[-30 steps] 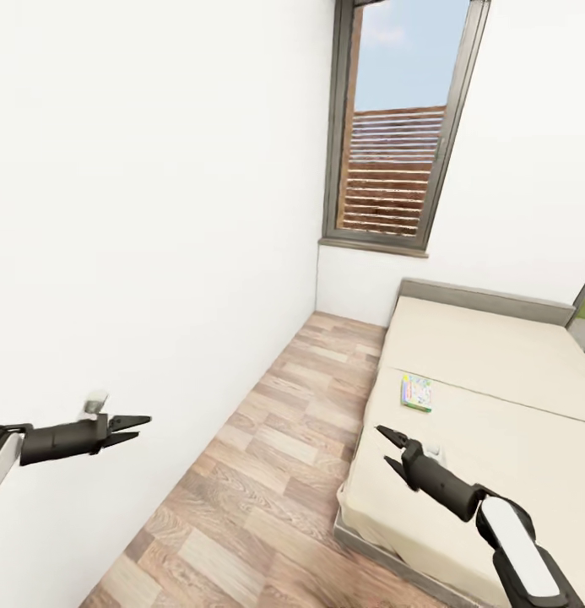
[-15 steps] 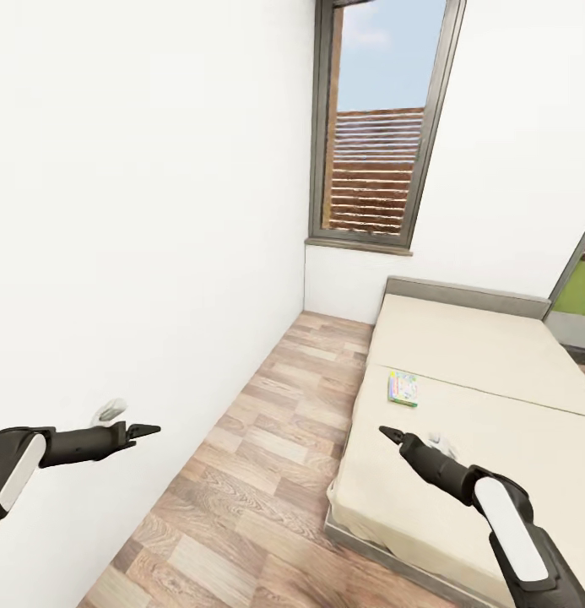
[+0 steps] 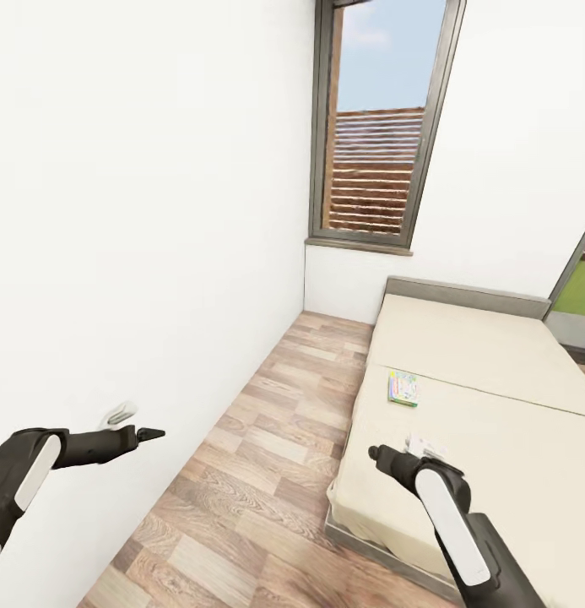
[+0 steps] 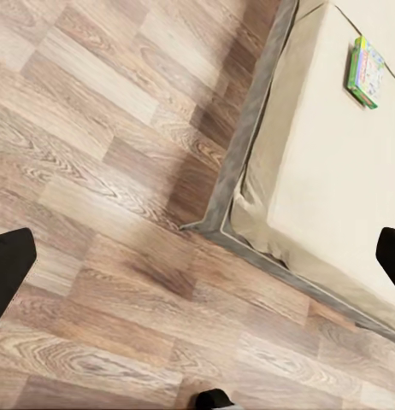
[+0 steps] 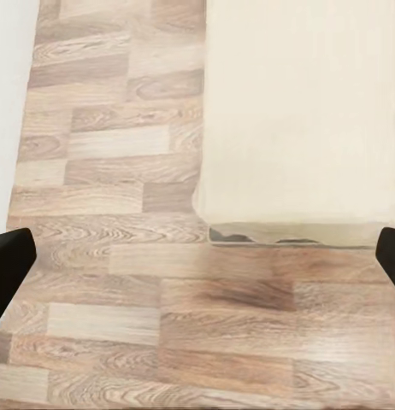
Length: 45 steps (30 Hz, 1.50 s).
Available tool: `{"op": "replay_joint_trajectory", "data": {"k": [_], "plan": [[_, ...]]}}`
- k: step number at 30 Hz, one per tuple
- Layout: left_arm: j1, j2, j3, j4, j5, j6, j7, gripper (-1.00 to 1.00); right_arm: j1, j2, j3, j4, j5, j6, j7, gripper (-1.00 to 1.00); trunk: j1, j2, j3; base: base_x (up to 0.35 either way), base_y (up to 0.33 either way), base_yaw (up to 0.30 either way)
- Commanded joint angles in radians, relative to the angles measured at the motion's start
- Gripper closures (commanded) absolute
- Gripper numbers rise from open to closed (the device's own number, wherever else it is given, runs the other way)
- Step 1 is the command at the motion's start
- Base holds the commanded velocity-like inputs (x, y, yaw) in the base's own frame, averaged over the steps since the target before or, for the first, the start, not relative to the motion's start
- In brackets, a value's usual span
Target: Put all the toys in the child's room - the three board games (two on the bed and one on the table), the two jigsaw puzzles on the table, and the tennis ball on the table - inside the toy box on the table in the child's room.
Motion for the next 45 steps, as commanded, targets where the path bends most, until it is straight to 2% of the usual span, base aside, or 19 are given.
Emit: {"op": "replay_joint_trajectory", "data": {"k": [1, 5, 8, 11, 18, 40, 45], "plan": [[-0.001, -0.009, 0.002, 0.0, -0.003, -0.002, 0.016, -1.0, -0.002, 0.021, 0.009, -0.007, -0.005, 0.005, -0.046, -1.0, 0.001, -0.002, -0.002, 0.0, 0.0, 0.0], [-0.001, -0.03, 0.002, 0.0, -0.003, -0.029, 0.063, -1.0, -0.003, 0.059, 0.024, -0.023, 0.0, 0.021, -0.089, -1.0, 0.001, -0.002, -0.002, 0.0, 0.0, 0.0], [-0.001, -0.046, 0.001, -0.001, -0.003, -0.043, 0.085, -1.0, -0.004, 0.071, 0.039, -0.038, 0.002, 0.032, -0.099, -1.0, 0.001, -0.002, -0.002, 0.0, 0.0, 0.0], [-0.001, -0.052, 0.0, -0.001, -0.003, -0.049, 0.092, -1.0, -0.004, 0.075, 0.045, -0.044, 0.002, 0.035, -0.101, -1.0, 0.001, -0.002, -0.002, 0.0, 0.0, 0.0], [-0.001, -0.057, 0.001, -0.001, -0.002, -0.054, 0.098, -1.0, -0.004, 0.078, 0.05, -0.049, 0.003, 0.037, -0.1, -1.0, 0.001, -0.002, -0.002, 0.0, 0.0, -0.125], [-0.001, -0.053, 0.007, -0.008, 0.003, -0.054, 0.087, -1.0, -0.004, 0.066, 0.039, -0.041, 0.001, 0.031, -0.1, -1.0, 0.001, -0.002, -0.008, 0.0, 0.0, -0.271], [-0.001, -0.05, 0.015, -0.017, 0.008, -0.047, 0.079, -1.0, -0.004, 0.064, 0.009, -0.041, -0.005, 0.031, -0.099, -1.0, 0.001, -0.002, -0.011, 0.0, 0.0, -0.268]]}}
